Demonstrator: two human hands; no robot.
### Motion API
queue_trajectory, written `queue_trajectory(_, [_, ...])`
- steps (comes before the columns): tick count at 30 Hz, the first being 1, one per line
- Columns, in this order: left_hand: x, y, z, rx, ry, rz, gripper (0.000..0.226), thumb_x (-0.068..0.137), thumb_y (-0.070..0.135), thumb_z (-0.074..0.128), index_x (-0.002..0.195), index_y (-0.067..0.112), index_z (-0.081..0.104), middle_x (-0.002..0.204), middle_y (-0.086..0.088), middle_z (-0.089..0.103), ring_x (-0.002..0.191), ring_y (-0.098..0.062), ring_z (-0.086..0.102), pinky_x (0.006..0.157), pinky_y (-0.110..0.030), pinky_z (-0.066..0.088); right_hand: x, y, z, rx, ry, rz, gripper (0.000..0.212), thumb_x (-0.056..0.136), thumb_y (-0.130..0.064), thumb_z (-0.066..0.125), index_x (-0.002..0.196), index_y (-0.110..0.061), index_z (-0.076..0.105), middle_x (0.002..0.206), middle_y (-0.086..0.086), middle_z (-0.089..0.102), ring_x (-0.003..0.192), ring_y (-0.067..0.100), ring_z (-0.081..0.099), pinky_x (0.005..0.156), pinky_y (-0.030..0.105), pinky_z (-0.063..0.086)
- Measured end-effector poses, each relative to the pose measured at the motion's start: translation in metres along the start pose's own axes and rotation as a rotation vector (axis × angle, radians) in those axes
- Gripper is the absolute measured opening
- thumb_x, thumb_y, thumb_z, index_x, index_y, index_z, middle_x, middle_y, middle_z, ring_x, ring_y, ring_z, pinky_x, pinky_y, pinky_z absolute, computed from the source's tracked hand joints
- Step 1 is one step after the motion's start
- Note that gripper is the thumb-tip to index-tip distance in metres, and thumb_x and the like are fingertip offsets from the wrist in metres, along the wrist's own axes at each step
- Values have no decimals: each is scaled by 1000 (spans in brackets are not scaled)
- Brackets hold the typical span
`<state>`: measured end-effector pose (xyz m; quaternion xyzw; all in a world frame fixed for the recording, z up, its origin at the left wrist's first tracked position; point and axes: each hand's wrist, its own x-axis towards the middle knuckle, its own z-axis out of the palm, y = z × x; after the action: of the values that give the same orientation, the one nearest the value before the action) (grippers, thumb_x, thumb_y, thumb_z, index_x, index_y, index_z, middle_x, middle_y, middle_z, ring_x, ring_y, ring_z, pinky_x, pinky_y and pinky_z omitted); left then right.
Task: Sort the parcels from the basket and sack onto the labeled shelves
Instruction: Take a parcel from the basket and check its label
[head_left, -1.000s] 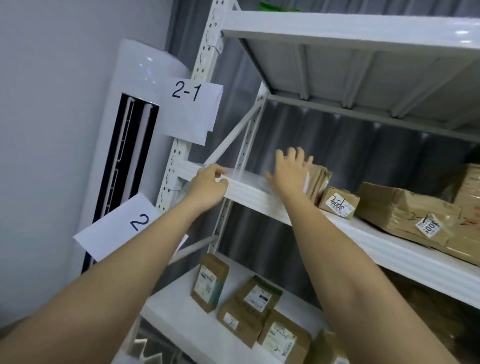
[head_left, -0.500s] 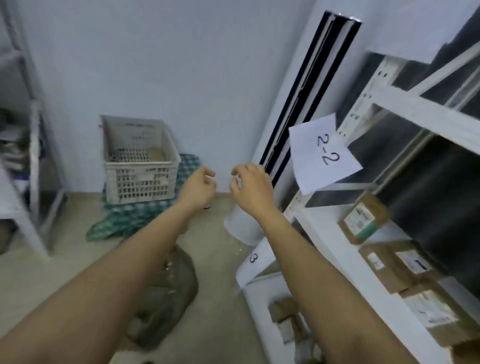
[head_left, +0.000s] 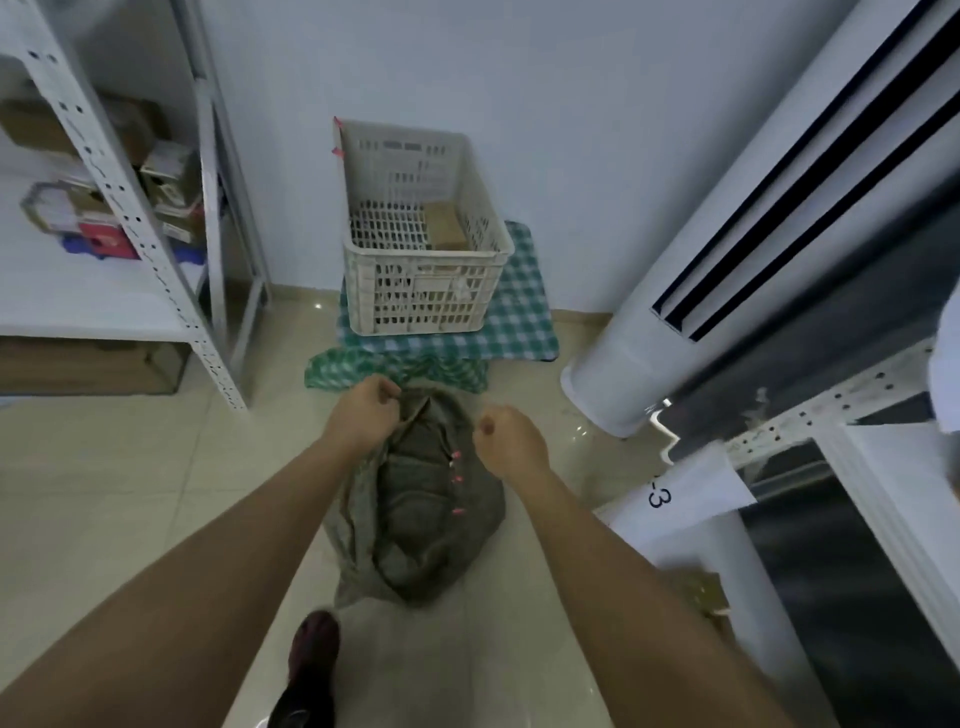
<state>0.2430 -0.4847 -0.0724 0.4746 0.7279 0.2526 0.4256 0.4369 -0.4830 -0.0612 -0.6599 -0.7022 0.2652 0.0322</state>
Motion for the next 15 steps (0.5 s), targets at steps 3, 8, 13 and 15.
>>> queue_trajectory(3, [40, -18, -6, 82, -61, -41, 16, 97, 23, 50, 107, 15, 58, 109, -7, 61, 97, -25, 58, 78, -29, 43, 32, 3, 25, 69, -54, 103, 18, 97, -16, 48, 89, -10, 63, 88, 9, 61, 79, 25, 54, 63, 28, 40])
queue_trajectory(8, [96, -76, 25, 187, -200, -117, 19, 97, 19, 46, 114, 12, 51, 115, -14, 59, 101, -32, 57, 85, -39, 45, 80, 32, 98, 90, -77, 224, 24, 96, -19, 46, 89, -8, 66, 88, 12, 67, 84, 30, 63, 70, 35, 51])
queue_trajectory(13, [178, -179, 100, 256, -251, -193, 43, 96, 25, 47, 136, 13, 36, 128, -14, 52, 112, -34, 53, 89, -39, 46, 152, 83, 215, 14, -248, 289, 23, 101, -28, 43, 87, -19, 58, 84, 0, 55, 101, 25, 60, 86, 29, 43])
queue_trajectory(15, [219, -231, 136, 315, -262, -198, 53, 95, 27, 47, 143, 14, 31, 137, -15, 45, 123, -34, 47, 98, -44, 43, 190, 109, 273, -32, -263, 248, 23, 102, -29, 41, 83, -21, 51, 82, -2, 50, 103, 24, 61, 88, 29, 43])
